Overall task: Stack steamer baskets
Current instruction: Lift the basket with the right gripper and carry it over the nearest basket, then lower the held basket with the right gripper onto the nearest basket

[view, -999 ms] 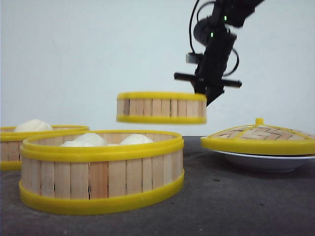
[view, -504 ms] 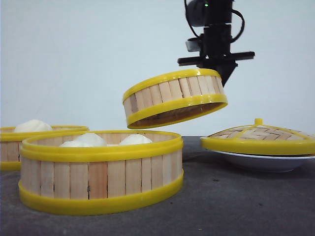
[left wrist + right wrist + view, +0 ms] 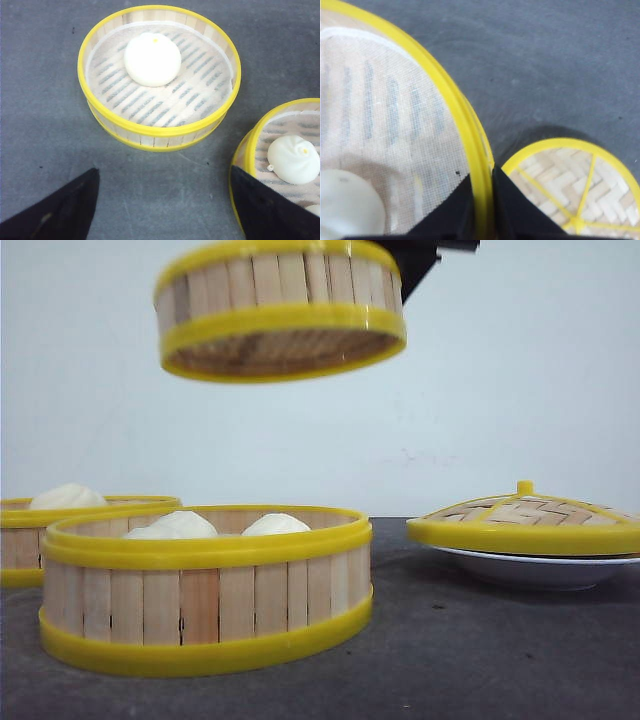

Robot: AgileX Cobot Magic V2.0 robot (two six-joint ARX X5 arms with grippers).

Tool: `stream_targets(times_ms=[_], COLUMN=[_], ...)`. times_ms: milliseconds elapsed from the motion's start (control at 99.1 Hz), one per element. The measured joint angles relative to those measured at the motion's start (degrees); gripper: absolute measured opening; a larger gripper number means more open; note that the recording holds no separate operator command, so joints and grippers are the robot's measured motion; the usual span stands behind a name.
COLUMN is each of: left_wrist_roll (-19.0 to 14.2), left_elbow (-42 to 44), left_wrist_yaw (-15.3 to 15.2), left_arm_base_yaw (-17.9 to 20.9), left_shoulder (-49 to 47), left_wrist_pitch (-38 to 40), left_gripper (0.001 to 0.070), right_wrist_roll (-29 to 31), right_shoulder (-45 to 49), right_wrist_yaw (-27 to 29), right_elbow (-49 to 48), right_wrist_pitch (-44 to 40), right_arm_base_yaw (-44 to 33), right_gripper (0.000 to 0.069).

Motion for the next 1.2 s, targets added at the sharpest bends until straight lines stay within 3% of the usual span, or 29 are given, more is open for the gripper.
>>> stream_targets(times_ms=[242, 434, 565, 908, 1200], left_wrist_roll=[0.02, 0.00, 0.02, 0.02, 0.00], left_elbow=[0.00, 0.00, 0.00, 0.00, 0.00], left_wrist_yaw=[0.00, 0.02, 0.02, 0.02, 0.02], left_arm_base_yaw=[0.00, 0.00, 0.00, 0.00, 0.00], left_shoulder=[0.00, 0.00, 0.00, 0.00, 0.00], left_wrist_pitch=[-0.04, -0.04, -0.07, -0.07, -0.09], left_gripper=[0.0508, 0.0508, 0.0508, 0.0508, 0.0508], right_wrist_roll=[0.00, 0.04, 0.02, -0.44, -1.25], right_shoulder=[-12.24, -25.11, -30.03, -29.64, -28.15], right_wrist_yaw=[1.40, -5.03, -6.12, -9.84, -12.74], right_elbow=[-18.97, -38.91, -48.61, -60.17, -61.18], right_wrist_pitch=[1.42, 13.97, 18.75, 33.38, 42.34], right_arm_base_yaw=[2.47, 2.51, 2.64, 2.56, 3.28], right_gripper=[0.0021, 0.0021, 0.0021, 0.0021, 0.0021])
